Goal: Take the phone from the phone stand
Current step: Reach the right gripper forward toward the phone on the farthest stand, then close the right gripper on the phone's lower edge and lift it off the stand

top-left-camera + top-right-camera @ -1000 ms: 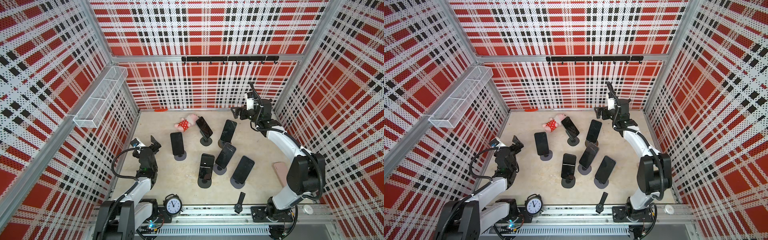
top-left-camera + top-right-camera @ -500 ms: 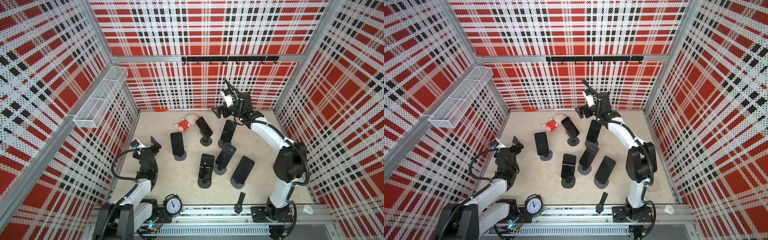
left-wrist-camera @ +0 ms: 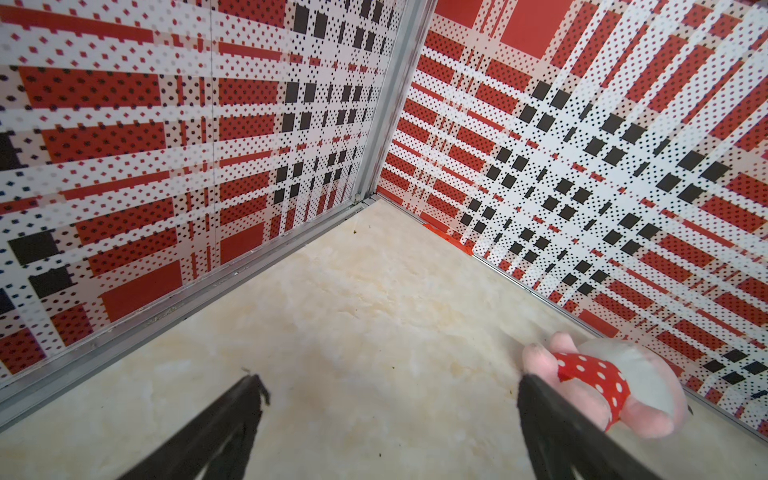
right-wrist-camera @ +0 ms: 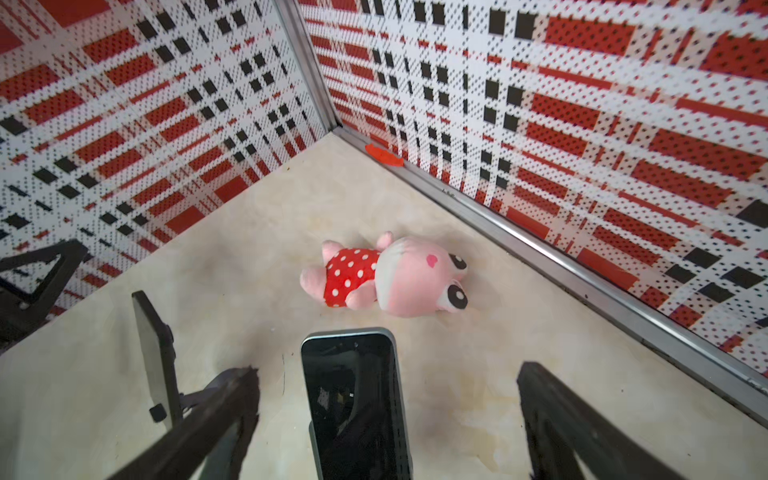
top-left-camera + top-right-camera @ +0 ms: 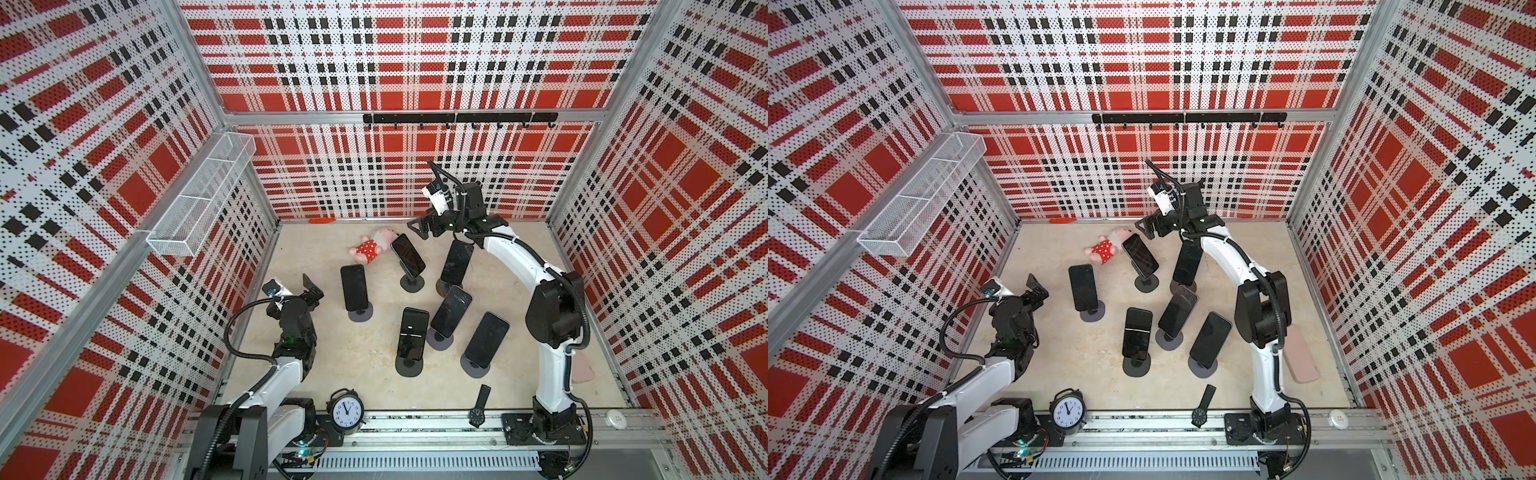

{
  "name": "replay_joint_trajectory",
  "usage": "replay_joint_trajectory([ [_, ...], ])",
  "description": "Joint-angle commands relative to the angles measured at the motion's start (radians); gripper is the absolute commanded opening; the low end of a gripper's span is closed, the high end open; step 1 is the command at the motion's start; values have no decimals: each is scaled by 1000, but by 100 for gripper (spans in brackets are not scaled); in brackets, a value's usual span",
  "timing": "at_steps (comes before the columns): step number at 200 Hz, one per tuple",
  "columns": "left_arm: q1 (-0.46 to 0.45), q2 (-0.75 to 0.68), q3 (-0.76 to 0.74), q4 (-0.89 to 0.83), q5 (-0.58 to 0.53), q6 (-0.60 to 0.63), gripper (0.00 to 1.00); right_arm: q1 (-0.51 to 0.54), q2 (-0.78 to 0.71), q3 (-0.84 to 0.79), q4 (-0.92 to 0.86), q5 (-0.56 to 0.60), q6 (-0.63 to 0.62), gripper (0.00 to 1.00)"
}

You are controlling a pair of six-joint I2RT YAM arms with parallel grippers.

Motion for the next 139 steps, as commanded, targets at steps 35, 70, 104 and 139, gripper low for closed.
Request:
replay_joint_trajectory([
  [35, -18, 24, 40, -26, -51, 4, 98, 39, 117, 137, -128, -31, -74, 100],
  [70, -20, 30, 43, -27, -48, 6, 98, 50, 144, 160, -155, -13, -116, 100],
  [104, -25, 28, 45, -32, -72, 2, 98, 54, 191, 227, -219, 0, -122, 100],
  [139, -26, 24, 42, -34, -83, 0, 98, 65, 212, 255, -269, 25, -141, 100],
])
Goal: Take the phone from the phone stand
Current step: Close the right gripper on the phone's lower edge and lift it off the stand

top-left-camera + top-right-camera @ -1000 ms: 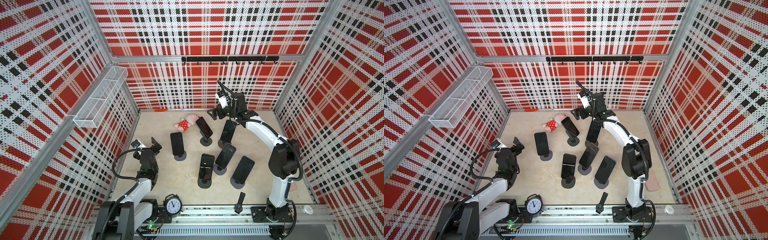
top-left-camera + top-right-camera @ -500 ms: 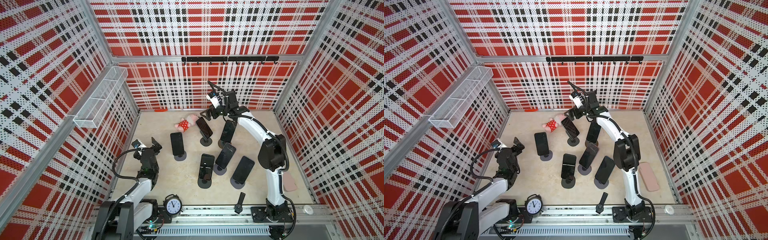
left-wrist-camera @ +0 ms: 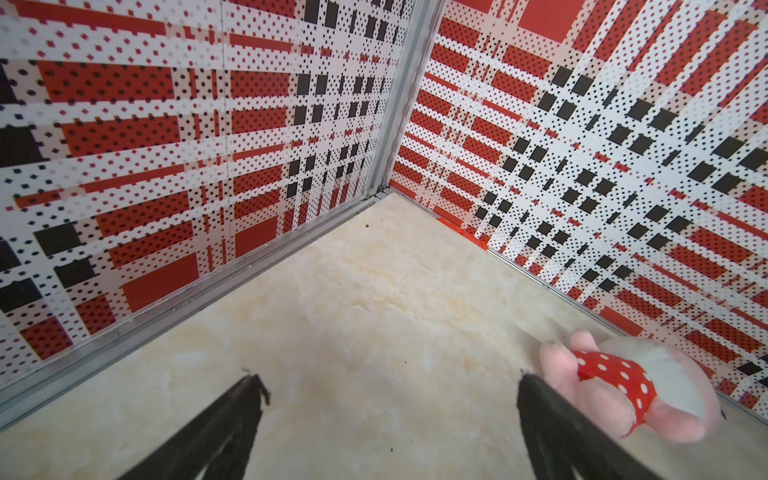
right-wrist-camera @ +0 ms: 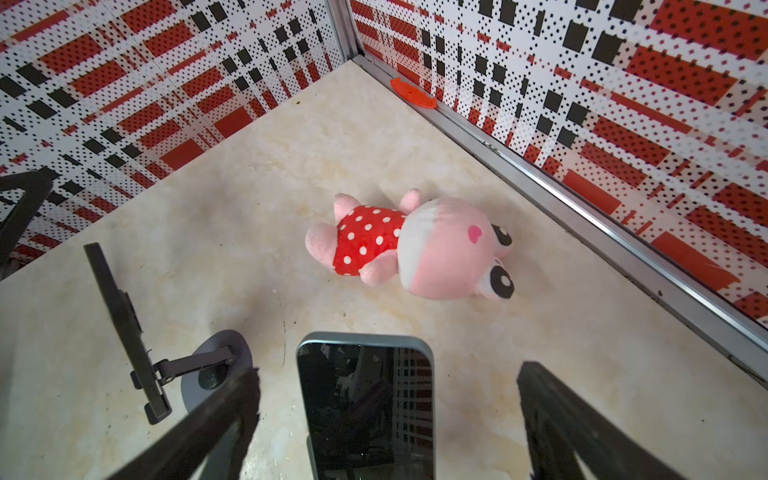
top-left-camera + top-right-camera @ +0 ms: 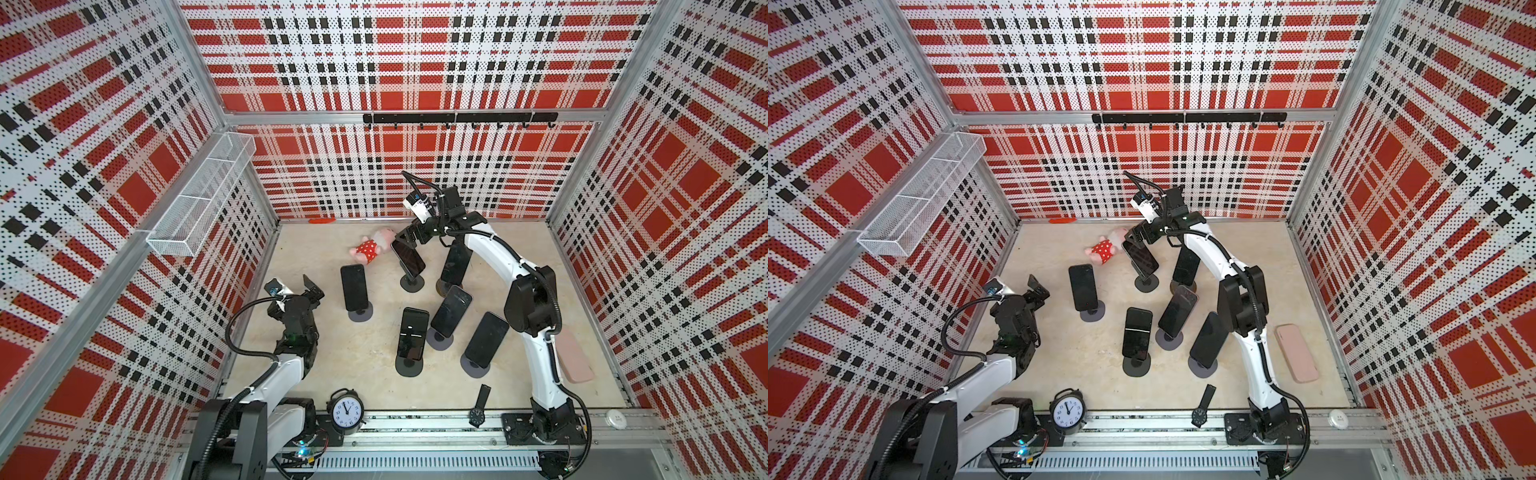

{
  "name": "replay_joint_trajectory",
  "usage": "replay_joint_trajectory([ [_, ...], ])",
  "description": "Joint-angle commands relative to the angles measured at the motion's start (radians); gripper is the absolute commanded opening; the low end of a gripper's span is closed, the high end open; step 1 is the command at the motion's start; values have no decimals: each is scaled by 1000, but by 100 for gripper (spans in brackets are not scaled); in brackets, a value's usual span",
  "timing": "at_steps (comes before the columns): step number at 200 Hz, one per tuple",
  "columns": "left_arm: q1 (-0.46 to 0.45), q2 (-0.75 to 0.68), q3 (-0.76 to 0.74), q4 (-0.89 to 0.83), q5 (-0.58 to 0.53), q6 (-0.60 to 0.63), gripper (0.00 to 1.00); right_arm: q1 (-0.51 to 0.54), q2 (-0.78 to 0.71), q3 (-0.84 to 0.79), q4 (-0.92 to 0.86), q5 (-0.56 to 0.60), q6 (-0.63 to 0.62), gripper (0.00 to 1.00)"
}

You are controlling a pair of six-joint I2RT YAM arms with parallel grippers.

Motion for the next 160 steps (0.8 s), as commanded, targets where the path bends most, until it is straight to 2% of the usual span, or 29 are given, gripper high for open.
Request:
replay_joint_trajectory([
  [1, -6, -2, 24, -3, -27, 1, 98, 15, 21, 26, -63, 16, -42, 100],
  [91, -41, 1, 30, -2, -61, 22, 98, 42, 39, -10, -49, 50, -35, 100],
  [160, -42, 8, 34, -3, -64, 21, 98, 76, 60, 15, -90, 96, -97, 100],
])
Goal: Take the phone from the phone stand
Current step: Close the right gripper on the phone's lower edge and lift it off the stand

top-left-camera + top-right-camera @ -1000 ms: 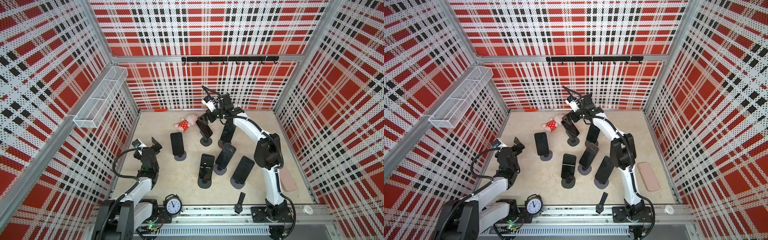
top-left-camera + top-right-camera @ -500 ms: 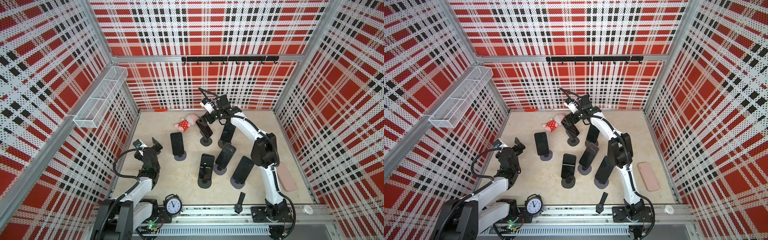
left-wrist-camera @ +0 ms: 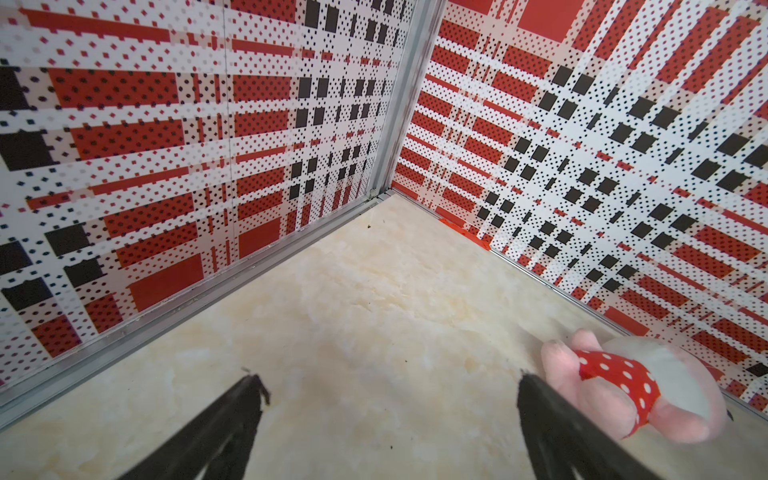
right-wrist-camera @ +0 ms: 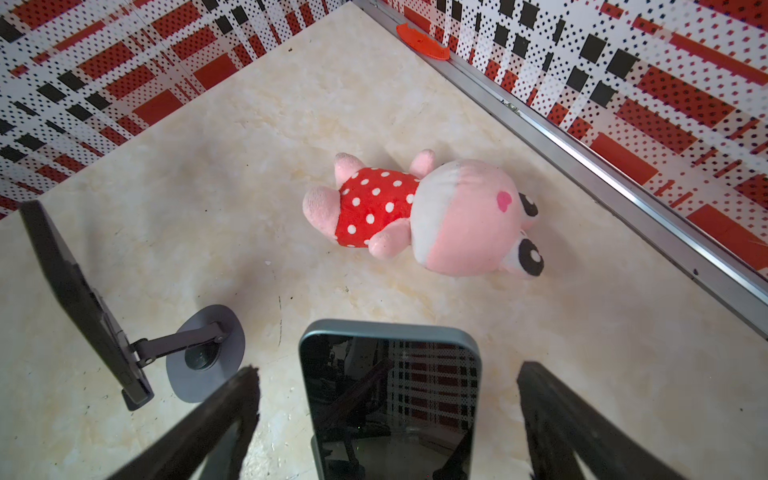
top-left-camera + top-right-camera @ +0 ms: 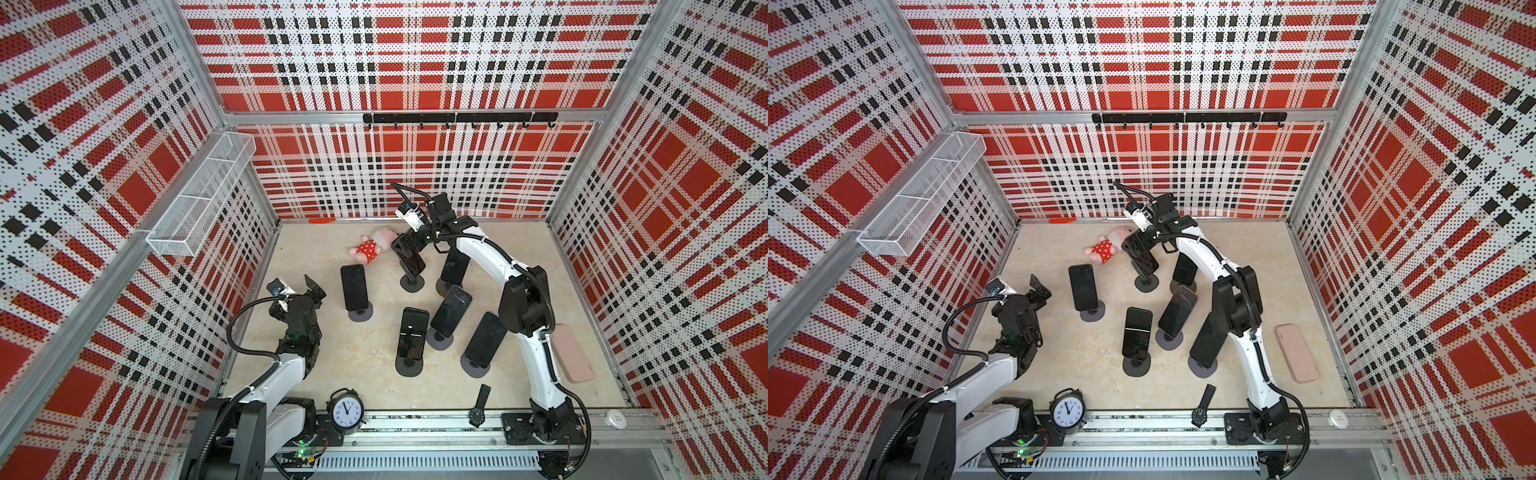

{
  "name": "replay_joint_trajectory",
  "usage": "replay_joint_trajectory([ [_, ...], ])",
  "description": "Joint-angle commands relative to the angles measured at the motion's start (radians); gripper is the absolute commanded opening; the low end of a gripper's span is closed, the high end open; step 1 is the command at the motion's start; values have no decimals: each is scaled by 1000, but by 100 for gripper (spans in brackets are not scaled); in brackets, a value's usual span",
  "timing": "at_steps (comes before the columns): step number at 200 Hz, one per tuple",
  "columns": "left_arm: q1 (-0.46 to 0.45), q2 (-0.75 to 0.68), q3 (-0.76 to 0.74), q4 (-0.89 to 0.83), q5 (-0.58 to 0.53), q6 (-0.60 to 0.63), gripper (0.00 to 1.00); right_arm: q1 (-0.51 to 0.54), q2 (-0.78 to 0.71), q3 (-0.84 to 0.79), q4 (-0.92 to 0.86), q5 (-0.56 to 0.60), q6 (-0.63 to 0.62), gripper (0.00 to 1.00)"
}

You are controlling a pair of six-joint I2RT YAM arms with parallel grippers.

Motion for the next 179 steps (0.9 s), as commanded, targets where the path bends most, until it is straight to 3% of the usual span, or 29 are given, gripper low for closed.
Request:
replay_joint_trajectory([
  [1, -6, 4, 30, 0, -16, 16, 98, 26, 30, 19, -37, 32, -53, 100],
  [127, -7, -5, 25, -3, -29, 10, 98, 42, 22, -13, -50, 133, -90, 99],
  [179, -6, -19, 16, -4, -29, 9, 98, 42, 38, 10, -96, 116, -150, 95],
])
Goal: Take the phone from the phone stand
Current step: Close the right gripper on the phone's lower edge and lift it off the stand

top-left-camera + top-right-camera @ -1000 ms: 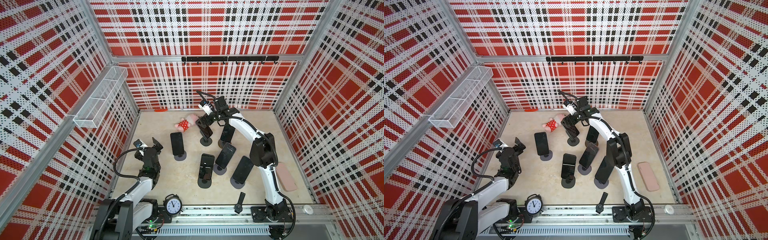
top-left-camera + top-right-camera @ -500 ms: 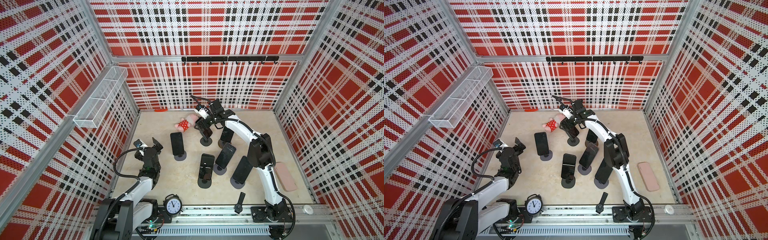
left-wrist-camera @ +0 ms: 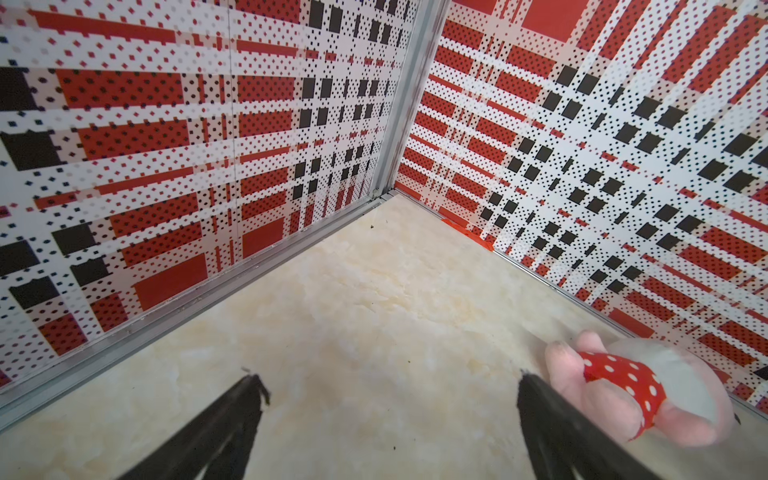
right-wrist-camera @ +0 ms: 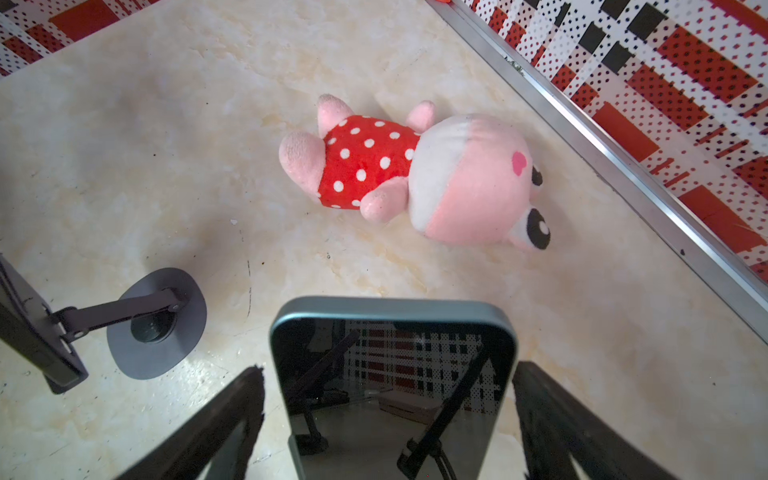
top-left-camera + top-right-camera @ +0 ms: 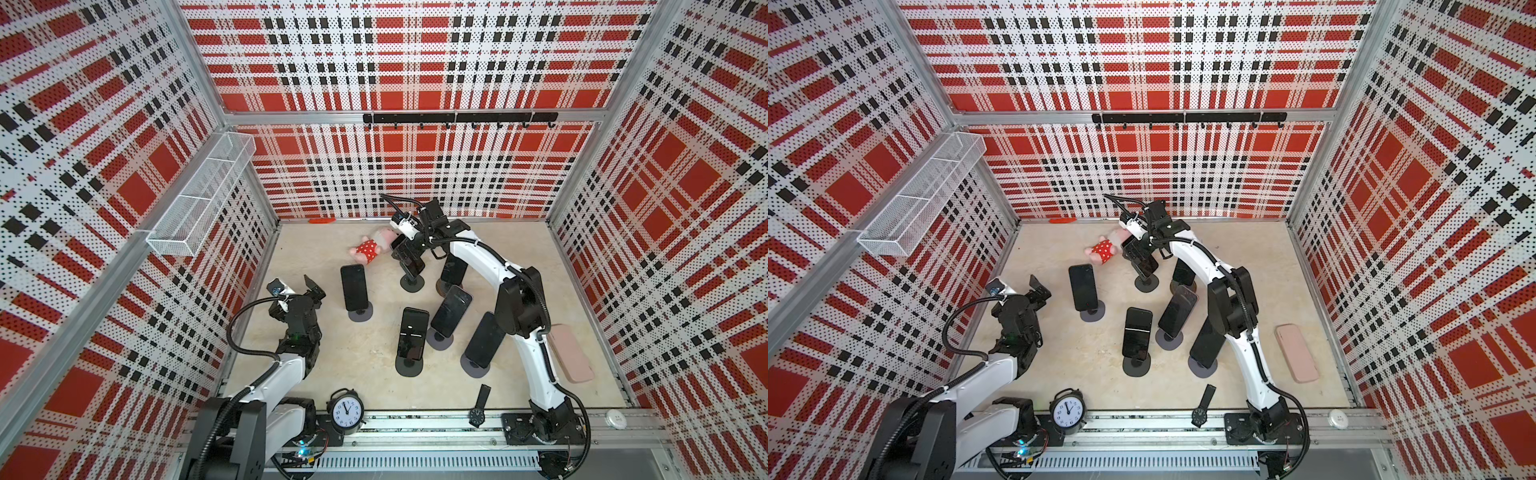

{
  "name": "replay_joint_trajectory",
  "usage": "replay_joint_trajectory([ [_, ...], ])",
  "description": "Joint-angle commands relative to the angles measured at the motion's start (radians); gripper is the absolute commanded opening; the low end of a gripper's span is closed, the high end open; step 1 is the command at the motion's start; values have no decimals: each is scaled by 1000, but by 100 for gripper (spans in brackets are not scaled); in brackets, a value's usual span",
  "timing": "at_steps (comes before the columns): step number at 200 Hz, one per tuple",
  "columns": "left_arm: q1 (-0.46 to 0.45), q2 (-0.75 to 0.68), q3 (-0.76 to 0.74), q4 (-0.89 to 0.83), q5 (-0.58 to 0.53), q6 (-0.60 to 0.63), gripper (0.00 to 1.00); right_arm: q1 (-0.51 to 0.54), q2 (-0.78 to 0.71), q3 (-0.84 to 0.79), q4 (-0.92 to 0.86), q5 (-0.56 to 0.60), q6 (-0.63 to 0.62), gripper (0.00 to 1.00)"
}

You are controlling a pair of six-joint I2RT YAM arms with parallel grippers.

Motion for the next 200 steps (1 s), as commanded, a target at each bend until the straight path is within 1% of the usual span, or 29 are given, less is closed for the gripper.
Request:
replay_joint_trajectory([
  [1, -6, -19, 16, -2, -21, 9, 98, 7, 28, 22, -41, -3, -56, 95],
  [55, -6, -7, 24, -2, -22, 8, 98, 10, 45, 38, -68, -62, -84, 92],
  [71, -6, -7, 24, -2, -22, 7, 98, 10, 47, 44, -72, -59, -92, 91],
  [137, -6, 3, 30, -3, -19, 8, 98, 10, 43, 66, -81, -38, -96, 81],
  [176, -5, 6, 33, -5, -18, 8, 98, 11, 31, 65, -94, -58, -107, 79],
  [200, -5, 8, 35, -6, -18, 8, 98, 11, 16, 54, -88, -56, -104, 76],
])
